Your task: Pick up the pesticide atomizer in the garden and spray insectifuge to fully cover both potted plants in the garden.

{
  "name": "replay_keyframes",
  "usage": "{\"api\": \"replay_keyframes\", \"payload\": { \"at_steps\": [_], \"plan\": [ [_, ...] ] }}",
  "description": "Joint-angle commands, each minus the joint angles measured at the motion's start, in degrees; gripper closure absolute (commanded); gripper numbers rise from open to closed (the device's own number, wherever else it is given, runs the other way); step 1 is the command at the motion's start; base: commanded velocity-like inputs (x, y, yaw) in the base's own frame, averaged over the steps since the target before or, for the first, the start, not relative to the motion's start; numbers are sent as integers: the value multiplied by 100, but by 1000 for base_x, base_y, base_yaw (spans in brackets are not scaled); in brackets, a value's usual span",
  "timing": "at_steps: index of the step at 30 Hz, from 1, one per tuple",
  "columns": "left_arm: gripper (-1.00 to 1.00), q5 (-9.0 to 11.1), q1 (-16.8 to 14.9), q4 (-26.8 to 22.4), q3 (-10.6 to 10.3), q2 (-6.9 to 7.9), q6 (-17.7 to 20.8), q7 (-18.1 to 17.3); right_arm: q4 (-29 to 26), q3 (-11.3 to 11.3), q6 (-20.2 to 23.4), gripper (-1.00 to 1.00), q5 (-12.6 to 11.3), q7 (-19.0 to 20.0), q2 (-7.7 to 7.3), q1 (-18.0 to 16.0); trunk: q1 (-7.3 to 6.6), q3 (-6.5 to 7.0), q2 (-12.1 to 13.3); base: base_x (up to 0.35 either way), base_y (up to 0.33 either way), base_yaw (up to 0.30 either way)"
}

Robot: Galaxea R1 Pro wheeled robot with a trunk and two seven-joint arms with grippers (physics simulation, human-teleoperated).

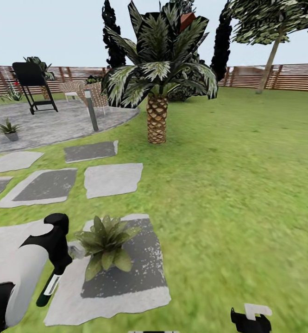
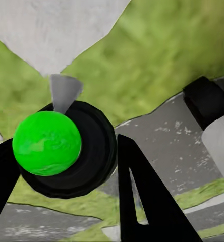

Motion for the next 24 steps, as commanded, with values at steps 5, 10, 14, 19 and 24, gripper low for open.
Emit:
{"api": "replay_keyframes", "payload": {
  "at_steps": [5, 10, 14, 19, 24],
  "plan": [
    [100, 182, 300, -14, 426, -21, 21, -50, 4, -39, -17, -100, 61, -23, -1, -4, -1, -5, -2, 1, -1, 270],
    [100, 848, 578, 67, 519, -207, 9, 636, 12, -39, -24, -100, 83, -7, -16, -4, -1, -5, -2, 0, 0, 45],
    [100, 1381, 693, 69, 495, -346, 4, 1211, 12, -39, -25, -100, 87, -5, -22, -4, -1, -5, -2, 0, 0, 1],
    [100, 1414, 706, -13, 472, -388, 29, 1283, 12, -39, -25, -100, 87, -5, -36, -4, -1, -5, -2, 0, 0, 0],
    [100, 1385, 709, 26, 483, -310, 43, 1293, 4, -39, -28, -100, 86, -19, -36, -4, -1, -5, -2, 0, 0, 17]
  ]
}}
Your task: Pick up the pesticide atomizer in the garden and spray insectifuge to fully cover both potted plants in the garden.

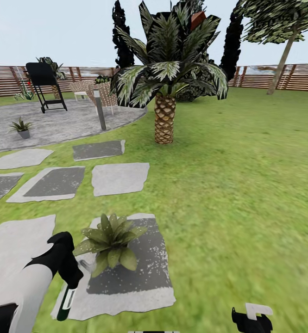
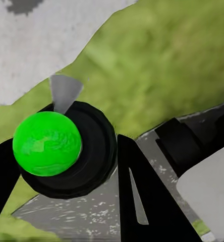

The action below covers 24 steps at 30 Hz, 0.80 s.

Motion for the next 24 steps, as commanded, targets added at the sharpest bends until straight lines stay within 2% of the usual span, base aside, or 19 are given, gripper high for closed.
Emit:
{"api": "replay_keyframes", "payload": {
  "at_steps": [1, 3, 7, 10, 13, 17, 24],
  "plan": [
    [100, -55, 0, -3, 40, 35, 50, -38, 9, -39, -21, -100, 57, -25, -1, -4, -1, -5, -2, 0, 0, 150],
    [100, -56, 4, 24, 43, 82, 52, 163, 1, -39, -23, -100, 54, -27, -1, -4, -1, -5, -2, 0, 0, 249],
    [100, 18, 90, 50, 56, 69, 52, 606, 0, -39, -23, -100, 56, -27, -1, -4, -1, -5, -2, 0, 0, 152],
    [100, 30, 272, 48, 60, 12, 52, 662, 3, -39, -23, -100, 59, -27, -1, -4, -1, -5, -2, 0, 0, 14],
    [100, 37, 330, 49, 102, 60, 52, 676, 8, -39, -23, -100, 59, -27, -1, -4, -1, -5, -2, 2, 0, 2],
    [100, 40, 363, 53, 256, 87, 52, 691, 8, -39, -22, -100, 62, -27, -1, -4, -1, -5, -2, 152, -92, 0],
    [100, 36, 505, -49, 298, 55, 27, 703, 1, -39, -22, -100, 62, -27, -1, -4, -1, -5, -2, 58, -29, 0]
  ]
}}
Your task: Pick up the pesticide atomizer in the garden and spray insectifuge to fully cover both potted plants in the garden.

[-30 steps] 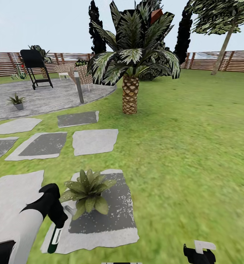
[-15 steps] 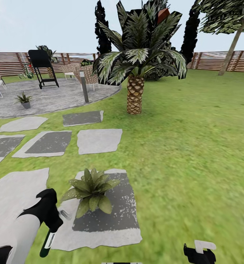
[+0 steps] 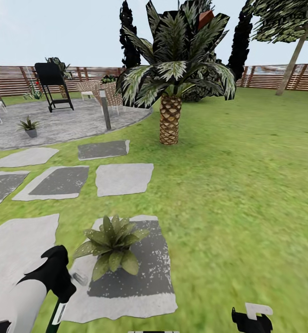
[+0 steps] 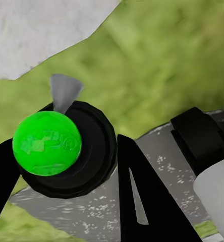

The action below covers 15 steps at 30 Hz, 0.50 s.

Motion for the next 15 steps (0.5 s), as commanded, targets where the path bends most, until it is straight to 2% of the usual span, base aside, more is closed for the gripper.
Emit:
{"api": "replay_keyframes", "payload": {
  "at_steps": [1, 5, 9, 11, 15],
  "plan": [
    [100, -47, 1, -34, 44, -20, 31, 5, 12, -40, -18, -100, 61, -23, -1, -5, -1, -5, -2, 2, -1, 0],
    [100, -32, 5, -126, 48, -55, 13, 348, 17, -37, -19, -100, 61, -20, 28, -5, -1, -5, -2, 0, 0, 27],
    [100, 104, 5, -139, 48, -86, -160, 575, 15, -38, -21, -100, 61, -23, 34, -5, -1, -5, -2, 0, 0, 200],
    [100, 293, 7, -126, 49, -80, -403, 846, 17, -38, -19, -100, 61, -21, 33, -5, -1, -5, -2, 0, 0, 48],
    [100, 490, 9, -141, 41, -86, -456, 949, 19, -36, -19, -100, 61, -15, 35, -5, -1, -5, -2, 0, 0, 10]
  ]
}}
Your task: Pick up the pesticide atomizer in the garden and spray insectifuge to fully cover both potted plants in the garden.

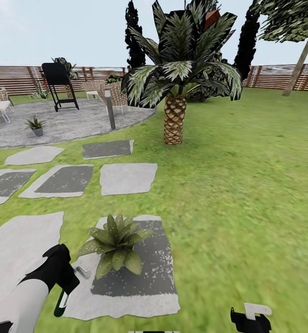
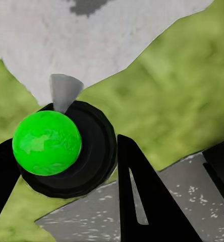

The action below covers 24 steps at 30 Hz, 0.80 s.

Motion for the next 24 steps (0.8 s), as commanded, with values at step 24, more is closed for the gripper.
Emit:
{"api": "replay_keyframes", "payload": {
  "at_steps": [24],
  "plan": [
    [100, 81, 0, -33, 57, -131, 39, 554, 16, -37, -18, -100, 61, -31, 15, -5, -1, -5, -2, 1, -28, 114]
  ]
}}
